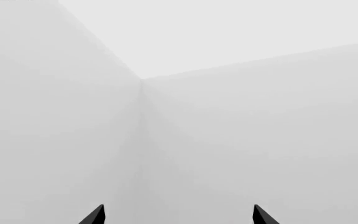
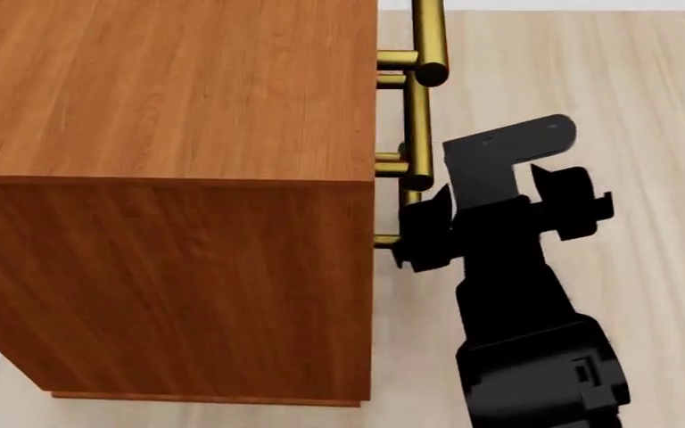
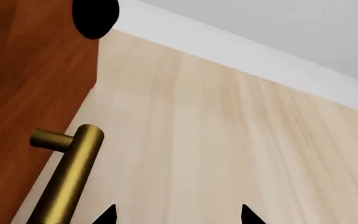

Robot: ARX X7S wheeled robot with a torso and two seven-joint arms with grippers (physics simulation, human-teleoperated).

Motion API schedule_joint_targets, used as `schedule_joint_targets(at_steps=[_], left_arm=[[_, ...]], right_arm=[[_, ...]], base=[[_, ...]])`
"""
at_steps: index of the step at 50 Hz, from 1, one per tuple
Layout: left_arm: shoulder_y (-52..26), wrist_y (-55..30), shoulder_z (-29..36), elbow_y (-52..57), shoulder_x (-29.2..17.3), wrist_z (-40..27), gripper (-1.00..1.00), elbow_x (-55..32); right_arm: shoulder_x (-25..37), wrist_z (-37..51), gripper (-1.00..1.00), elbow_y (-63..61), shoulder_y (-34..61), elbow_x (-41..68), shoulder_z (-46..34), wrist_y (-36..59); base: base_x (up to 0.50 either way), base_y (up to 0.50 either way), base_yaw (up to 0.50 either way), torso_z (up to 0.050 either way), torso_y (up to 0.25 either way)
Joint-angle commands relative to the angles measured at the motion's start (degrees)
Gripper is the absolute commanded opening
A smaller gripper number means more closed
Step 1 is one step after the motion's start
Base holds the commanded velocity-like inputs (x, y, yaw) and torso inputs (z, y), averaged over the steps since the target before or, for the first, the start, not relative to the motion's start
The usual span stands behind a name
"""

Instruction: Close the bottom drawer of the cabinet and open the top drawer.

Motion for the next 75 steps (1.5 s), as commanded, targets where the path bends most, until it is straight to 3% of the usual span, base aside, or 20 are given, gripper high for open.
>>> schedule_joint_targets(at_steps=[1,9,12,18,20,25,26,30,32,33,36,40,42,43,45,52,56,59,65,75], left_arm=[[0.42,0.28,-0.11,0.0,-0.06,0.0,1.0,0.47],[0.18,0.19,0.21,0.0,-0.01,0.0,1.0,0.49],[-7.0,0.41,3.32,0.0,-1.73,-0.02,1.0,-4.22],[-1.82,-0.31,1.74,0.0,-0.02,-0.01,1.0,-0.46],[-7.18,0.09,3.92,0.0,-1.53,0.0,1.0,-4.1],[-1.82,-0.45,1.84,0.0,0.04,0.0,1.0,-0.33],[-6.4,0.18,3.28,0.0,-1.59,0.03,1.0,-3.87],[-2.13,-0.42,2.12,0.0,0.04,-0.01,1.0,-0.46],[-2.42,-0.42,2.4,0.0,-0.01,0.0,1.0,-0.51],[-6.64,-0.12,4.03,0.0,-1.23,0.04,1.0,-3.47],[-3.19,-0.63,3.08,0.0,0.09,0.0,1.0,-0.81],[-9.88,-0.36,6.02,0.0,-1.47,-0.02,1.0,-5.03],[-4.53,-0.96,4.16,0.0,0.2,-0.01,1.0,-1.22],[-9.53,-0.25,6.03,0.0,-1.48,0.05,1.0,-4.83],[-11.45,-0.57,7.38,0.0,-1.46,-0.02,1.0,-5.56],[-14.59,-1.1,10.24,0.0,-1.36,-0.02,1.0,-6.2],[-14.44,-1.02,9.98,0.0,-1.47,-0.02,1.0,-6.29],[-14.06,-1.08,9.7,0.0,-1.41,-0.02,1.0,-6.14],[-13.58,-1.06,9.42,0.0,-1.34,-0.02,1.0,-5.92],[-13.33,-1.04,9.3,0.0,-1.38,-0.02,1.0,-5.73]], right_arm=[[-2.76,-2.86,1.0,-3.56,-1.74,5.72,-0.85,2.65],[-1.94,-2.83,1.0,-5.58,-2.72,6.86,-0.2,4.03],[-1.81,-2.79,1.0,-6.52,-3.44,7.45,0.12,4.57],[-0.32,-2.19,1.0,-11.51,-5.24,8.89,1.42,7.23],[0.81,-1.2,1.0,-15.68,-6.65,10.06,3.05,9.53],[3.43,1.25,1.0,-26.95,-10.78,13.05,7.0,15.27],[4.48,1.51,1.0,-32.01,-12.74,14.41,8.32,16.76],[5.61,3.74,1.0,-44.45,-17.08,19.26,14.19,22.25],[5.46,5.44,1.0,-49.7,-18.98,21.6,17.76,24.75],[5.53,5.7,1.0,-51.19,-19.49,22.36,18.55,25.58],[5.86,6.96,1.0,-57.73,-22.08,24.88,21.92,27.9],[3.86,10.46,1.0,-64.23,-23.52,30.38,30.41,33.86],[2.68,12.21,1.0,-67.62,-23.76,33.36,35.07,36.7],[2.21,12.83,1.0,-68.65,-23.79,34.57,36.89,37.84],[1.49,14.09,1.0,-70.77,-24.22,36.23,39.67,39.52],[-6.11,24.07,1.0,-75.64,-17.78,58.55,61.5,56.56],[-3.65,51.02,1.0,-66.6,-14.95,90.54,65.0,52.42],[-1.37,62.11,1.0,-63.6,-14.57,102.65,62.57,44.14],[-0.6,70.78,1.0,-61.61,-13.38,112.8,59.74,34.01],[-3.85,78.04,1.0,-59.8,-8.66,119.44,56.23,21.25]], base=[[0.0,0.0,0.0,0.0,0.0],[0.0,0.0,0.0,0.0,0.0],[0.0,0.0,0.0,0.0,0.0],[0.0,0.0,0.0,0.0,0.0],[0.0,0.0,0.0,0.0,0.0],[0.0,0.0,0.0,0.0,0.0],[0.0,0.0,0.0,0.0,0.0],[0.0,0.0,0.0,0.0,0.0],[0.0,0.0,0.0,0.0,0.0],[0.0,0.0,0.0,0.0,0.0],[0.0,0.0,0.0,0.0,0.0],[0.0,0.0,0.0,0.0,0.0],[0.0,0.0,0.0,0.0,0.0],[0.0,0.0,0.0,0.0,0.0],[0.0,0.0,0.0,0.0,0.0],[0.0,0.0,0.0,0.0,0.0],[0.0,0.0,0.0,0.0,0.0],[0.0,0.0,0.0,0.0,0.0],[0.0,0.0,0.0,0.0,0.0],[0.0,0.0,0.0,0.0,0.0]])
